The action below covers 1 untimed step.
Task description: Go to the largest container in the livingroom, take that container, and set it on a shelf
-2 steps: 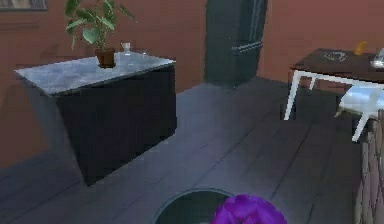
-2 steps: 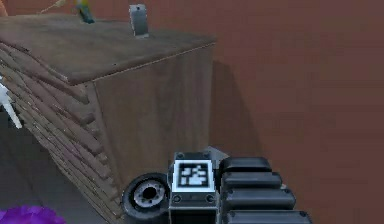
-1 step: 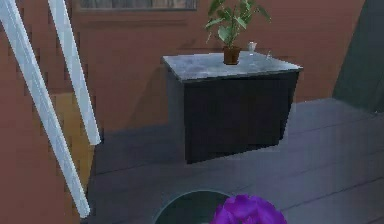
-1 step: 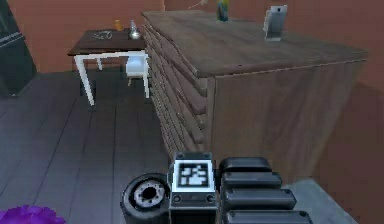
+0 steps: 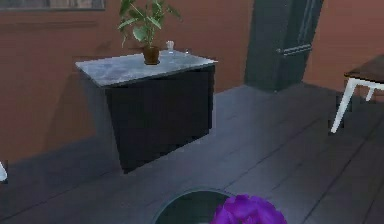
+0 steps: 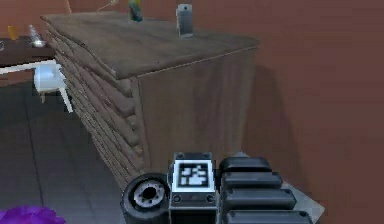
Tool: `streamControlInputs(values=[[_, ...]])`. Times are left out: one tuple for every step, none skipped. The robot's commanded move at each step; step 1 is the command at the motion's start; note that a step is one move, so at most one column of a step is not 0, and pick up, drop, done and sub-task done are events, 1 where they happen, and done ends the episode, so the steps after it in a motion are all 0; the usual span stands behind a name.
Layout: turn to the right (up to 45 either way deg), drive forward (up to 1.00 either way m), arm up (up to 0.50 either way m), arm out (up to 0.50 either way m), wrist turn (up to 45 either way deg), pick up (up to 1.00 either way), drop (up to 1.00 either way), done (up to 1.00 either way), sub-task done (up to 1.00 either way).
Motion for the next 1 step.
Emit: streamControlInputs(values=[[-15.0, 0.0, 0.0, 0.0, 0.0, 0.0, 0.0, 0.0, 0.0]])
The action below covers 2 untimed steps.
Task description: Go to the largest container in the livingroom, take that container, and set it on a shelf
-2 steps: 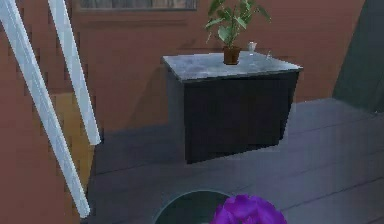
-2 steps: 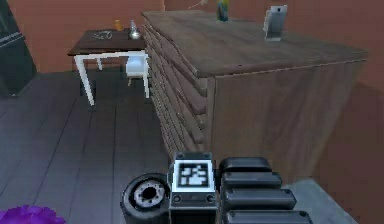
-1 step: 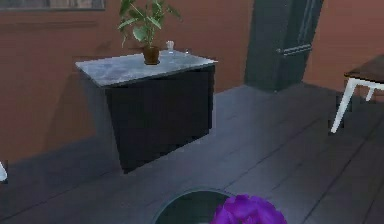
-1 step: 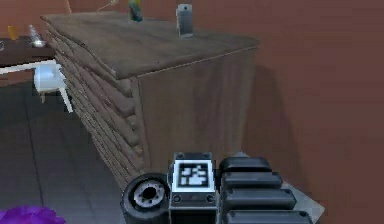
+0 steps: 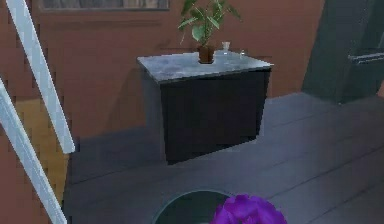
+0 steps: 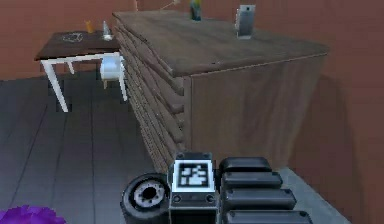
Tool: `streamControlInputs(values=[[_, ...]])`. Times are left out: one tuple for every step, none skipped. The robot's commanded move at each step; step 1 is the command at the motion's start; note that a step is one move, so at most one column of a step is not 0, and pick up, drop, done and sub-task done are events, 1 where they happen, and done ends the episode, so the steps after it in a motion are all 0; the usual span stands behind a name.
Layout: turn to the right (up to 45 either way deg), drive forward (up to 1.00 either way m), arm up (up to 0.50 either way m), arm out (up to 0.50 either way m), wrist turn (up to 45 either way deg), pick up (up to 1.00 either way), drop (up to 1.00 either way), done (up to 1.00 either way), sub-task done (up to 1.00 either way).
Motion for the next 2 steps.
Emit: streamControlInputs(values=[[9.0, 0.0, 0.0, 0.0, 0.0, 0.0, 0.0, 0.0, 0.0], [-6.0, 0.0, 0.0, 0.0, 0.0, 0.0, 0.0, 0.0, 0.0]])
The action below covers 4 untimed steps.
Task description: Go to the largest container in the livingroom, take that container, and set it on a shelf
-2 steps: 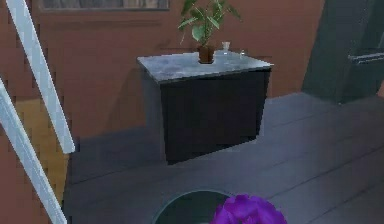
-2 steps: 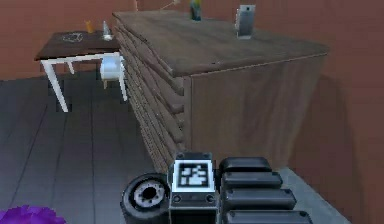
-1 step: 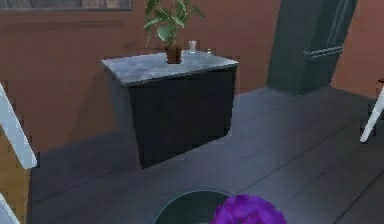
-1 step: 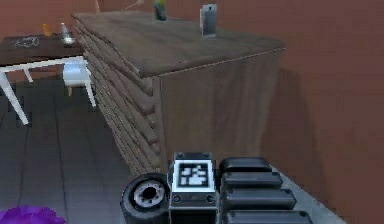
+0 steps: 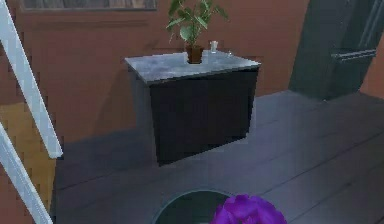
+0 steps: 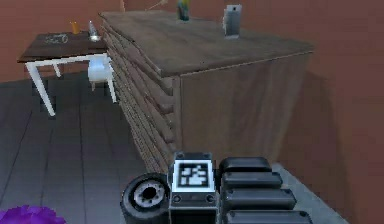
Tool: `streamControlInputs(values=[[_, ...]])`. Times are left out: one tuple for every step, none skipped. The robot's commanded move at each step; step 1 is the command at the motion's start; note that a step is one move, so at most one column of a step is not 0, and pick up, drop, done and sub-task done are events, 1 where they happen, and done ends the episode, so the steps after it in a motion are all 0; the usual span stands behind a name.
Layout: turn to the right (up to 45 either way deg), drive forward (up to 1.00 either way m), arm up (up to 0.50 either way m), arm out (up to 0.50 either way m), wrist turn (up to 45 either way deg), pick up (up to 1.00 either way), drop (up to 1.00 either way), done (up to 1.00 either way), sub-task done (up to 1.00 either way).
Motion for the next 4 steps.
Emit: streamControlInputs(values=[[-45.0, 0.0, 0.0, 0.0, 0.0, 0.0, 0.0, 0.0, 0.0], [-45.0, 0.0, 0.0, 0.0, 0.0, 0.0, 0.0, 0.0, 0.0], [-45.0, 0.0, 0.0, 0.0, 0.0, 0.0, 0.0, 0.0, 0.0], [-33.0, 0.0, 0.0, 0.0, 0.0, 0.0, 0.0, 0.0, 0.0]])
